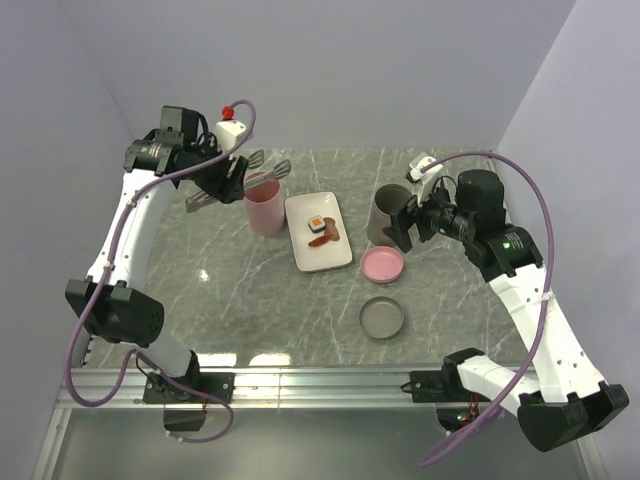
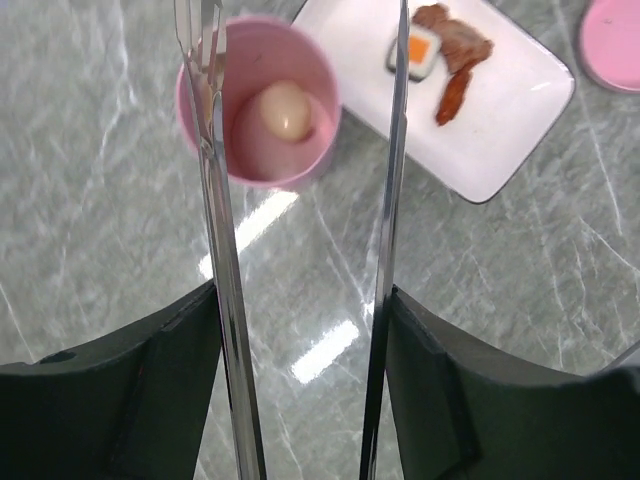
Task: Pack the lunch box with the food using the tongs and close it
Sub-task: Place the fake food in the packing box, then pick up the fake food from the plate.
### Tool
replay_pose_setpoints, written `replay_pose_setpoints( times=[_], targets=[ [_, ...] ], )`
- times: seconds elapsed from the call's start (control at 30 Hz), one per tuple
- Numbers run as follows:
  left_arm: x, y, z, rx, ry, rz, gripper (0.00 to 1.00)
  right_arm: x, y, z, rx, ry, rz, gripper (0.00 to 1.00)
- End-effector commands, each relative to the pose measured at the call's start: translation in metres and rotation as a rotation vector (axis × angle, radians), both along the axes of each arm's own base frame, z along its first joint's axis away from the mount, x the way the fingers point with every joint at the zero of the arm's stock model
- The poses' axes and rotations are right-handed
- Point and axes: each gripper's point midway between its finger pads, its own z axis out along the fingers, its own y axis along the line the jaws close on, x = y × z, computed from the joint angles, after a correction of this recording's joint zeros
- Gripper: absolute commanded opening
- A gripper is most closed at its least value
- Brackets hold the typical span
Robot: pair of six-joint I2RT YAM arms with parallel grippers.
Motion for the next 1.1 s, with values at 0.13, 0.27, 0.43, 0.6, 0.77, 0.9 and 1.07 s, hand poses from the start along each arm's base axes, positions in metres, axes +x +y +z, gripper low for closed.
replay_pose_setpoints(
  times=[0.13,0.27,0.43,0.6,0.77,0.9,1.07],
  targets=[
    [-0.025,-0.047,0.011,0.020,-0.042,-0.211,0.65,0.004,0.003,0.023,0.038,-0.029,0.005,1.00],
    [-0.029,-0.076,-0.006,0.043,-0.020,-0.282,0.64,0.003,0.003,0.022,0.042,-0.025,0.002,1.00],
    [-0.013,-0.089,-0.039,0.077,0.043,-0.313,0.64,0.002,0.000,0.022,0.021,-0.030,-0.001,1.00],
    [0.001,-0.097,-0.066,0.114,0.078,-0.334,0.64,-0.001,-0.002,0.020,0.012,-0.033,-0.005,1.00],
    [0.011,-0.093,-0.088,0.176,0.108,-0.335,0.63,0.000,-0.002,0.016,0.006,-0.020,-0.003,1.00],
    [0.015,-0.090,-0.106,0.210,0.126,-0.343,0.63,0.001,-0.001,0.013,0.006,-0.014,0.003,1.00],
    [0.017,-0.090,-0.118,0.227,0.138,-0.349,0.63,0.001,-0.002,0.011,-0.002,-0.013,0.001,1.00]
  ],
)
